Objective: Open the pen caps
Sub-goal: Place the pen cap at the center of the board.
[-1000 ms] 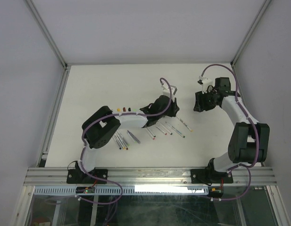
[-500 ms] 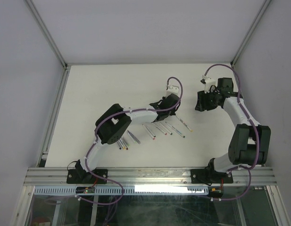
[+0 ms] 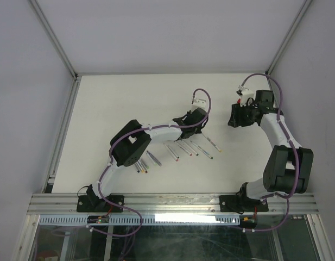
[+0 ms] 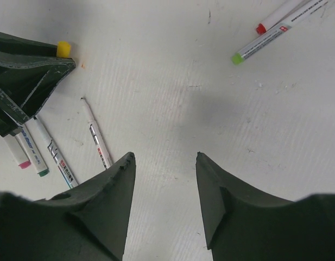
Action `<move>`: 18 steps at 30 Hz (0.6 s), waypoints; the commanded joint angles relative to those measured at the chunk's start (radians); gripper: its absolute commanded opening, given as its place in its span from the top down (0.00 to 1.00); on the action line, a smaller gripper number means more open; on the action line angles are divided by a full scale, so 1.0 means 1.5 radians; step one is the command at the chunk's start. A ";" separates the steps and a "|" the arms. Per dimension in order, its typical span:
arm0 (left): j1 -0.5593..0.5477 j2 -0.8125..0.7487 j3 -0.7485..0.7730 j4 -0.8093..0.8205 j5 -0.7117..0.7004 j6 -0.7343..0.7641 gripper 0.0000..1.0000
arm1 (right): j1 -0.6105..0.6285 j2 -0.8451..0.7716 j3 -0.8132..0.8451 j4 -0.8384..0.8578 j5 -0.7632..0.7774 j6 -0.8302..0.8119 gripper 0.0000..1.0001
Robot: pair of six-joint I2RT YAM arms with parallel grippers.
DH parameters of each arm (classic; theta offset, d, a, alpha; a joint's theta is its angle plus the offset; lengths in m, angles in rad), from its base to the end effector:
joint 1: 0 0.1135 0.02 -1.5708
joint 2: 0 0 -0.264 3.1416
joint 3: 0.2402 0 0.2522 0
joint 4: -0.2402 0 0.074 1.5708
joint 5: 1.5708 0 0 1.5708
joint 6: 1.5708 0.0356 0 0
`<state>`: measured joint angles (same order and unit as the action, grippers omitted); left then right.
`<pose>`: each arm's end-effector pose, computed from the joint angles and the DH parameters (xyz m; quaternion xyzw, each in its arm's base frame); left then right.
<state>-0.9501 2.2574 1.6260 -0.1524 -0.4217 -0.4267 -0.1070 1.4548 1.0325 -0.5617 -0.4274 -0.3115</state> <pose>0.3003 -0.3949 0.1463 0.1561 0.8931 -0.0889 0.4123 0.2963 -0.0170 0.2415 -0.1565 0.9243 0.1399 0.3186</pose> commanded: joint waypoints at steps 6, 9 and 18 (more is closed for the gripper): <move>-0.006 -0.058 0.025 0.005 0.010 0.021 0.69 | -0.024 -0.053 -0.010 0.058 -0.014 0.025 0.48; -0.006 -0.096 0.013 0.005 0.024 0.021 0.66 | -0.032 -0.054 -0.012 0.066 -0.012 0.037 0.48; -0.006 -0.332 -0.213 0.173 0.119 0.062 0.53 | -0.044 -0.069 -0.034 0.188 0.129 0.162 0.31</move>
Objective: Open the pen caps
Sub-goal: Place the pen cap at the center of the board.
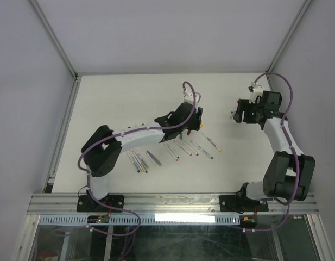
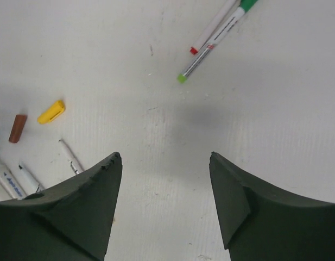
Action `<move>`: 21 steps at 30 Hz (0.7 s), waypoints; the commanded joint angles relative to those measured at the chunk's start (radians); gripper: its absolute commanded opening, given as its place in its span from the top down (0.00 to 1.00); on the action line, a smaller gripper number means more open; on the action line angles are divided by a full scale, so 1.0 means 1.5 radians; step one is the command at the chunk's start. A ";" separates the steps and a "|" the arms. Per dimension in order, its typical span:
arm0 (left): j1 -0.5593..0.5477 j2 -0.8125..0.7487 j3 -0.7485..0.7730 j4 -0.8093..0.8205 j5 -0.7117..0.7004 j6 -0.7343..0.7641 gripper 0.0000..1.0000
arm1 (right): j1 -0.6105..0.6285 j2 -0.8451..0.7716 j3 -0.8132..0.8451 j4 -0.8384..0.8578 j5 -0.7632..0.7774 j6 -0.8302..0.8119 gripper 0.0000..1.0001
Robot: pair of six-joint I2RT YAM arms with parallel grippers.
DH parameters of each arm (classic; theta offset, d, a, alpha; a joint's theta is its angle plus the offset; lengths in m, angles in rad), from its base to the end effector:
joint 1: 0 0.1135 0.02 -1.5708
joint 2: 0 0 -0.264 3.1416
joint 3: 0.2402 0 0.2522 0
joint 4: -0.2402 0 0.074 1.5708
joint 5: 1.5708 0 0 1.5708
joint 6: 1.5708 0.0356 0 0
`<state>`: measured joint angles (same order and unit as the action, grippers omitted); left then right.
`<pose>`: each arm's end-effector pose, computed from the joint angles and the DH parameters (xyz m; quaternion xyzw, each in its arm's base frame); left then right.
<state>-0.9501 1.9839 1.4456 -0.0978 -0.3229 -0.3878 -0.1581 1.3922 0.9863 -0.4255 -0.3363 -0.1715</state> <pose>0.2731 -0.3625 0.2172 0.1749 0.8667 -0.1632 0.4378 0.2925 -0.0347 0.2522 -0.0666 0.9189 0.0955 0.3770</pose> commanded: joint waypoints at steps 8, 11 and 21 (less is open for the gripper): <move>-0.005 -0.441 -0.473 0.362 0.110 0.101 0.13 | -0.001 0.070 0.069 0.119 0.124 0.144 0.25; -0.001 -0.538 -0.609 0.450 0.110 0.102 0.01 | 0.011 0.121 0.124 0.094 0.134 0.161 0.25; 0.004 -0.686 -0.775 0.491 0.064 0.065 0.01 | 0.026 0.210 0.162 0.099 0.156 0.164 0.26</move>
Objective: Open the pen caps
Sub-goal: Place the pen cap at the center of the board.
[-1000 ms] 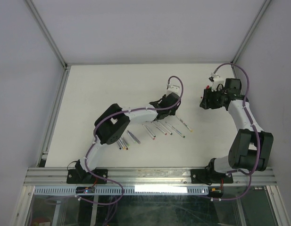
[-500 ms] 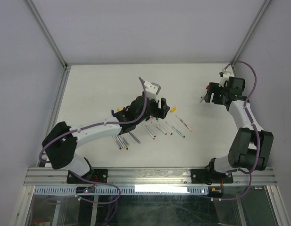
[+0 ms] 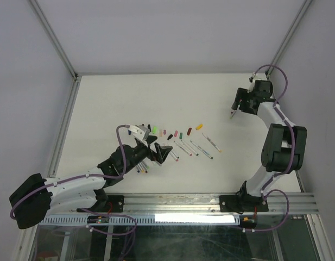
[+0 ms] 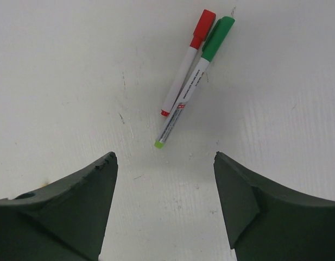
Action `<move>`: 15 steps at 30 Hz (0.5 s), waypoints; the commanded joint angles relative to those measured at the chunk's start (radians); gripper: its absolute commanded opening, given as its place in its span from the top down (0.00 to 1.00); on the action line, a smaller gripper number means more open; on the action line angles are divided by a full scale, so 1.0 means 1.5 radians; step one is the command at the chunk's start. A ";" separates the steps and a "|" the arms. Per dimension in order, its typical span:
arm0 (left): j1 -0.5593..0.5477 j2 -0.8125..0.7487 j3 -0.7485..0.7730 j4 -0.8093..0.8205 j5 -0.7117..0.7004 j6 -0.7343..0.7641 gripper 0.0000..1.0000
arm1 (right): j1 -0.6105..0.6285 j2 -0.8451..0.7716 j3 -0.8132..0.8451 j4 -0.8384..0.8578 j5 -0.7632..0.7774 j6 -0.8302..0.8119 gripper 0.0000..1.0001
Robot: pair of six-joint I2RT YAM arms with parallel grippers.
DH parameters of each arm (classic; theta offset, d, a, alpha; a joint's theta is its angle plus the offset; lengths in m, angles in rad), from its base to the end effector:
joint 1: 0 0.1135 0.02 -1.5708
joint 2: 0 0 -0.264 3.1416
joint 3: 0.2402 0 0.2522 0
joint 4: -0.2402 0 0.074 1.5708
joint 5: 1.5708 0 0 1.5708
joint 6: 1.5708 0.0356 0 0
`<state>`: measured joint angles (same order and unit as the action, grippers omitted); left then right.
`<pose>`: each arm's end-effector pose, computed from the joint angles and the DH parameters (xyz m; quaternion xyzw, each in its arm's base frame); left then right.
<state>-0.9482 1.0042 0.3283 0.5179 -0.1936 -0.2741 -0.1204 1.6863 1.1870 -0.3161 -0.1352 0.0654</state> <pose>0.1307 -0.1703 0.2127 0.1912 0.7353 -0.3105 0.5713 0.3670 -0.0396 0.2316 0.0612 0.9257 0.0526 0.3695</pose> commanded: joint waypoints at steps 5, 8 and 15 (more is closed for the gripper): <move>0.003 -0.034 -0.049 0.101 -0.030 -0.018 0.01 | 0.001 0.033 0.011 0.036 0.001 0.010 0.27; 0.003 -0.025 -0.047 0.104 -0.032 -0.019 0.01 | 0.001 0.045 0.009 0.036 0.002 0.012 0.27; 0.003 -0.007 -0.044 0.114 -0.032 -0.019 0.01 | 0.001 0.067 0.012 0.035 0.020 0.018 0.27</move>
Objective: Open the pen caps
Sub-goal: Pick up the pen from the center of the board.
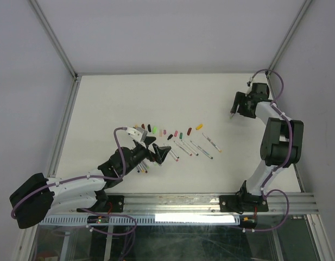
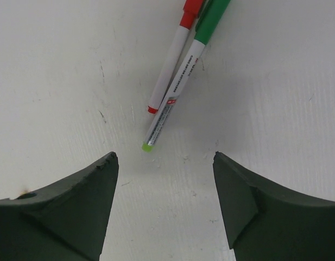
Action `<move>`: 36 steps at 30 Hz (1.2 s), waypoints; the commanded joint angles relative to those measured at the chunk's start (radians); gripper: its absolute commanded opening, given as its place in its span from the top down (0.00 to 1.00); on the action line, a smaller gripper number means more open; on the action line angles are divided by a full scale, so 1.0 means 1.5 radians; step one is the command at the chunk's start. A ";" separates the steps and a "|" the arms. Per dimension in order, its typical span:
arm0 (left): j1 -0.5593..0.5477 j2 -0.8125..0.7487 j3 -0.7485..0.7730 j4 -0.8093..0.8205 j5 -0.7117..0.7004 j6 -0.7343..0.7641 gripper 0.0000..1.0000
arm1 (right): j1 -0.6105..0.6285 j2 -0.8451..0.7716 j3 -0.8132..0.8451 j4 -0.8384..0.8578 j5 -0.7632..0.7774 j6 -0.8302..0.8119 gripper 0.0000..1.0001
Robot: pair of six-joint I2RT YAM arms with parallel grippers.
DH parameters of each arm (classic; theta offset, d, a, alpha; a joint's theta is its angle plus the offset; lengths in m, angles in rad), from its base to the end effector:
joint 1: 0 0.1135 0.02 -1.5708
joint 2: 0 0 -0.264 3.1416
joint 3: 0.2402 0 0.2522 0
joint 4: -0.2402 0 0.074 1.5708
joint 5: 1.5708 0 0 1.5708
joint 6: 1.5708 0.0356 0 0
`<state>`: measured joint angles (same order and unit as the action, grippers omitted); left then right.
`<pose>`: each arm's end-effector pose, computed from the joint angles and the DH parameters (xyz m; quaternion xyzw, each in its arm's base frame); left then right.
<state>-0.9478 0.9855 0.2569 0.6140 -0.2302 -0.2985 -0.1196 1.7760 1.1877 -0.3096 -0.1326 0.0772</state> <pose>0.1261 -0.1616 0.2028 0.1641 0.7271 -0.3162 0.5868 0.3768 -0.0405 0.2005 0.0708 0.9395 0.0555 0.3307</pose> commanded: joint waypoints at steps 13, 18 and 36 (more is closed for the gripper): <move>0.003 -0.004 0.008 0.027 -0.009 -0.002 0.01 | 0.047 0.093 0.084 -0.003 0.078 0.011 0.35; 0.003 -0.011 0.001 0.030 -0.013 -0.006 0.01 | 0.047 0.105 0.086 -0.012 0.108 0.003 0.47; 0.003 -0.030 0.001 0.018 -0.008 -0.016 0.01 | 0.000 0.078 0.048 -0.044 0.105 -0.026 0.84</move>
<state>-0.9478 0.9665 0.2569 0.6064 -0.2344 -0.3061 -0.0841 1.9438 1.2873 -0.3557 0.0193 0.0559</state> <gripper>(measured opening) 0.990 0.192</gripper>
